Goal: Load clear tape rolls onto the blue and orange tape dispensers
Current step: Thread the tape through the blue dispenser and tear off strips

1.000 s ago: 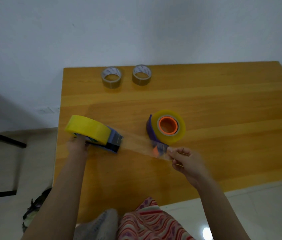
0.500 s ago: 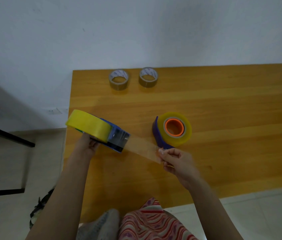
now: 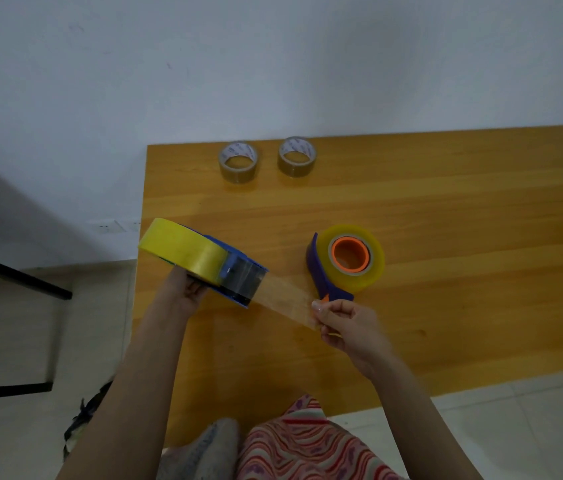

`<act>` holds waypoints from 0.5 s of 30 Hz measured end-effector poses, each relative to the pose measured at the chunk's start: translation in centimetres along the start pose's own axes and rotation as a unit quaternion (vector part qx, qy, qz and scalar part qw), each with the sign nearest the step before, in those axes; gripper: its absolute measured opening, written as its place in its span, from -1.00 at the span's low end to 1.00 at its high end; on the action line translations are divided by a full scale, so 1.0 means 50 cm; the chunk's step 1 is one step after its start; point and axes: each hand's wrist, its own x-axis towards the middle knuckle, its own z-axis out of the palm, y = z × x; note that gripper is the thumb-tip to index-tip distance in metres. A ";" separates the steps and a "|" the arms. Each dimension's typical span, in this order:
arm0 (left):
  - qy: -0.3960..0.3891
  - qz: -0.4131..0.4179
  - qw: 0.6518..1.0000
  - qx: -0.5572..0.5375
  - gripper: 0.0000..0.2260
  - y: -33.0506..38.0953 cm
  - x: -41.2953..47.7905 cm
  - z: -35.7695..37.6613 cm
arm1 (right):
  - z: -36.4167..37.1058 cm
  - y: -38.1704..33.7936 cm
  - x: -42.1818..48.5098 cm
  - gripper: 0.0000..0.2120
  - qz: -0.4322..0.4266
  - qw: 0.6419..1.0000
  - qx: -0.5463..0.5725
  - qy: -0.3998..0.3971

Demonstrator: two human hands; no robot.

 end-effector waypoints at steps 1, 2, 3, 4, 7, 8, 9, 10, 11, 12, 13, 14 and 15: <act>-0.001 -0.003 1.000 -0.001 -0.77 0.001 0.001 0.000 | 0.002 0.001 0.002 -0.88 0.001 1.000 -0.003 0.000; -0.002 -0.007 1.000 -0.002 -0.77 0.001 0.000 -0.001 | 0.004 0.002 0.004 -0.88 0.002 1.000 -0.006 0.000; -0.004 -0.009 1.000 -0.004 -0.77 0.002 -0.001 0.000 | 0.006 0.003 0.005 -0.88 0.002 1.000 -0.006 0.000; -0.006 -0.010 1.000 -0.006 -0.77 0.002 -0.001 0.000 | 0.008 0.004 0.007 -0.87 0.002 1.000 -0.005 -0.001; -0.005 -0.008 1.000 -0.019 -0.76 0.002 -0.003 -0.001 | 0.013 0.004 0.009 -0.87 -0.004 1.000 -0.004 -0.006; -0.004 -0.009 1.000 -0.022 -0.76 0.003 -0.005 -0.001 | 0.015 0.004 0.010 -0.87 -0.006 1.000 -0.004 -0.008; -0.003 -0.011 1.000 -0.024 -0.77 0.002 -0.004 -0.003 | 0.017 0.004 0.010 -0.87 -0.008 1.000 -0.005 -0.009; -0.004 -0.014 1.000 -0.024 -0.77 0.002 -0.004 -0.003 | 0.019 0.005 0.011 -0.88 -0.008 1.000 -0.007 -0.010; -0.006 -0.016 1.000 -0.026 -0.76 0.001 -0.005 -0.002 | 0.021 0.005 0.012 -0.88 -0.008 1.000 -0.009 -0.012; -0.008 -0.015 0.999 -0.028 -0.75 0.001 -0.006 -0.001 | 0.023 0.007 0.013 -0.88 -0.006 1.000 -0.011 -0.013; -0.012 -0.014 0.999 -0.030 -0.73 0.000 -0.007 0.001 | 0.025 0.007 0.015 -0.87 -0.003 1.000 -0.011 -0.015; -0.017 -0.011 0.999 -0.034 -0.73 0.003 -0.010 0.002 | 0.027 0.008 0.017 -0.87 0.004 1.000 -0.008 -0.019; -0.026 -0.012 0.999 -0.036 -0.73 0.004 -0.011 0.002 | 0.028 0.008 0.019 -0.87 0.017 1.000 0.002 -0.024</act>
